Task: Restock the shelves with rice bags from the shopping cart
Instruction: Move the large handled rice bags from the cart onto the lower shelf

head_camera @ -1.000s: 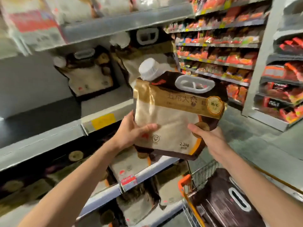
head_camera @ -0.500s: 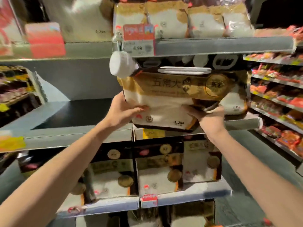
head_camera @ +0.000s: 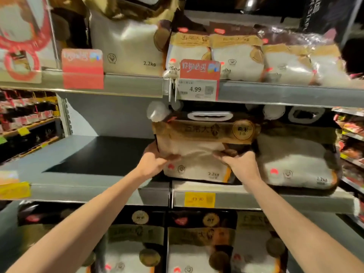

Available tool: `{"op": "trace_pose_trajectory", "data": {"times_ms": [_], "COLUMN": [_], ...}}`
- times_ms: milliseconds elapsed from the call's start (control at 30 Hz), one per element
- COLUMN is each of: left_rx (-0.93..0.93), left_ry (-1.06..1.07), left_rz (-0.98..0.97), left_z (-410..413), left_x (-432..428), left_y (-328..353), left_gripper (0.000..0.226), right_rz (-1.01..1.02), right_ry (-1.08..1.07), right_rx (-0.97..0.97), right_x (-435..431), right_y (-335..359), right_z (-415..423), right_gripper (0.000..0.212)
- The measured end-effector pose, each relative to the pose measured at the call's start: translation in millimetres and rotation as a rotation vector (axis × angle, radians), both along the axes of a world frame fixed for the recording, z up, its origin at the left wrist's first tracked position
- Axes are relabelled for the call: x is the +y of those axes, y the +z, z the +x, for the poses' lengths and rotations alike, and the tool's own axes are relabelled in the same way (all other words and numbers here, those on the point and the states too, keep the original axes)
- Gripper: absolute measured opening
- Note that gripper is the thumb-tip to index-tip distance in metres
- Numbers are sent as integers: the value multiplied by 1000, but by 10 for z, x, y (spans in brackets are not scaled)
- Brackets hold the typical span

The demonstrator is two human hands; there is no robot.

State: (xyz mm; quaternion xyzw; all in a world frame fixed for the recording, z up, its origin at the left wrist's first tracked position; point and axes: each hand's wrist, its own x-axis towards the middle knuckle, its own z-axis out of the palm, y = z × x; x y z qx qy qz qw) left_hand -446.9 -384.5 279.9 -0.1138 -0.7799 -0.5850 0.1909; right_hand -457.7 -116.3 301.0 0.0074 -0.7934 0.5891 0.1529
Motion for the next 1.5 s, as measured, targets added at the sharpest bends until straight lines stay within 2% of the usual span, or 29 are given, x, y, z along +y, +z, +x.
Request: {"op": "trace_pose_trajectory", "data": {"times_ms": [67, 100, 167, 200, 300, 367, 433, 533, 667, 767, 833, 933, 1033, 1100, 1200, 1300, 1400, 1500], "left_rx": [-53, -86, -162, -188, -296, -252, -167, -136, -110, -112, -100, -74, -86, -104, -150, -197, -234, -276], "left_ry": [-1, -1, -5, -17, -92, -119, -126, -69, 30, 137, 157, 158, 159, 153, 130, 85, 85, 154], "left_rz": [-54, -72, -143, -190, -274, -277, -242, -249, -358, -378, -354, -394, -409, -409, -420, -401, -368, -309], "left_z": [-68, -86, -108, -121, -82, -81, -123, -137, -233, -393, -485, -629, -808, -918, -1065, -1145, -1146, -1036], "left_x": [45, 73, 93, 62, -58, -85, -69, -45, -14, 27, 58, 119, 218, 261, 233, 180, 174, 241], "left_y": [74, 120, 157, 132, 15, -31, -57, -73, -59, -59, -61, -6, 36, 57, 74, 65, 43, 22], "left_gripper": [54, 46, 40, 46, 87, 101, 100, 96, 105, 110, 108, 101, 103, 107, 105, 107, 125, 137], "right_rz": [18, 44, 51, 61, 184, 256, 260, 286, 272, 211, 283, 328, 252, 182, 49, -27, -83, -63], "right_ry": [-70, -98, -129, -122, -69, -49, -10, 50, 58, 78, 85, 149, 131, 100, 71, 37, 23, 26], "right_rx": [-125, -175, -208, -192, -119, -102, -95, -112, -158, -58, -23, -24, -40, -33, -24, -7, -16, -23], "right_x": [-16, -42, -108, -142, -199, -186, -185, -163, -140, -208, -245, -208, -212, -253, -322, -390, -404, -372], "right_y": [5, 13, -32, -84, -150, -124, -109, -98, -38, 70, 112, 116, 81, 63, 24, -16, 6, 18], "right_z": [-112, -132, -127, -116, -7, 17, -13, -75, -280, -510, -642, -812, -957, -1070, -1228, -1296, -1326, -1275], "right_gripper": [89, 93, 95, 96, 93, 95, 99, 103, 89, 112, 101, 62, 53, 67, 113, 112, 122, 115]}}
